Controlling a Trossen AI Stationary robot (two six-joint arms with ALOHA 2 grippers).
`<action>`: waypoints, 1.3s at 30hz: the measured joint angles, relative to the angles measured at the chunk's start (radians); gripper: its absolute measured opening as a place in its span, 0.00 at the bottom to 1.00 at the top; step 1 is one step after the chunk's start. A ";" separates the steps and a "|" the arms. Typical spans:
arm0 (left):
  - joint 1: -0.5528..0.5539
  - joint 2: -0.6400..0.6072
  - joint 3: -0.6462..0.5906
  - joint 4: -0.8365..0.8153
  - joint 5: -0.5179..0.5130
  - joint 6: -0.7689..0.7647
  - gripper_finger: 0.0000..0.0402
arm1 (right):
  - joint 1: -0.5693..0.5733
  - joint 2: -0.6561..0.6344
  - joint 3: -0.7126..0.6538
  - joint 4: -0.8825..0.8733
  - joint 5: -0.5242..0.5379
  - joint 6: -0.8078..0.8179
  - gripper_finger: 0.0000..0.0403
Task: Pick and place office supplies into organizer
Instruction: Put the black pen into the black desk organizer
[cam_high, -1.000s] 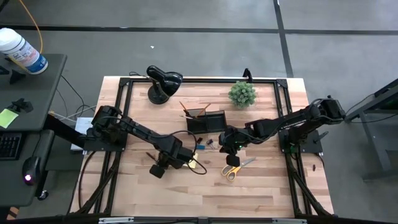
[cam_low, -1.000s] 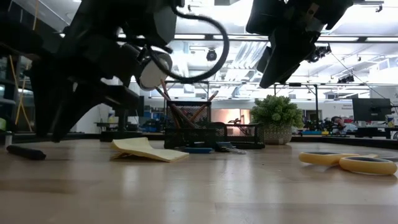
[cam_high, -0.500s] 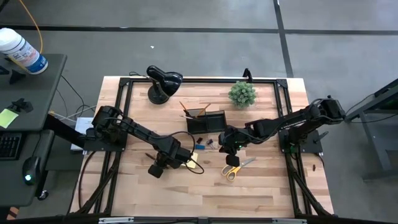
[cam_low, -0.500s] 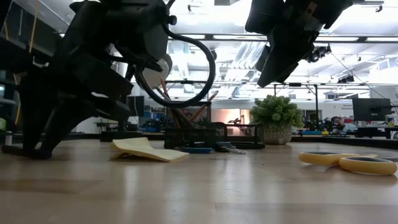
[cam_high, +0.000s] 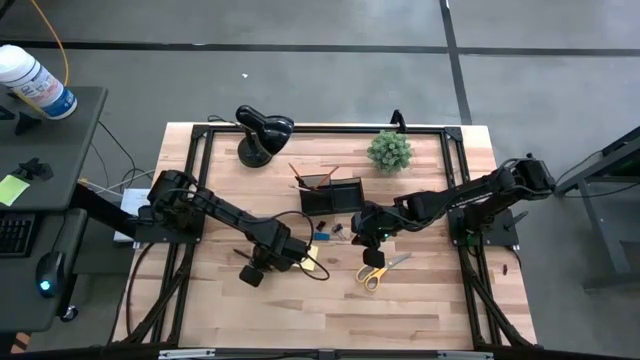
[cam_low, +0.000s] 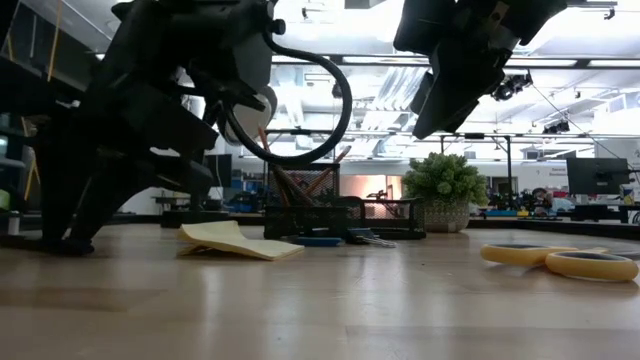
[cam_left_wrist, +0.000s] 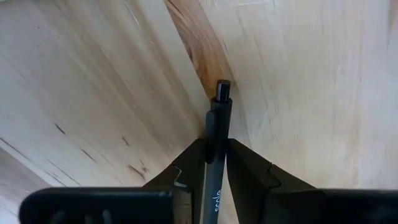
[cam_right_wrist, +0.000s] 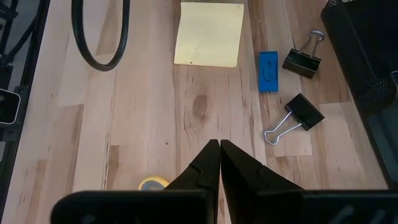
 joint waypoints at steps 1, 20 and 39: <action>0.000 0.000 0.000 0.003 -0.002 0.000 0.14 | 0.000 0.000 0.000 0.000 0.006 0.000 0.03; -0.001 -0.007 0.001 0.004 -0.026 -0.024 0.02 | 0.000 0.000 0.000 -0.001 0.013 -0.003 0.03; 0.000 -0.026 0.012 -0.025 -0.035 -0.033 0.01 | 0.000 0.000 0.000 -0.091 0.012 -0.021 0.03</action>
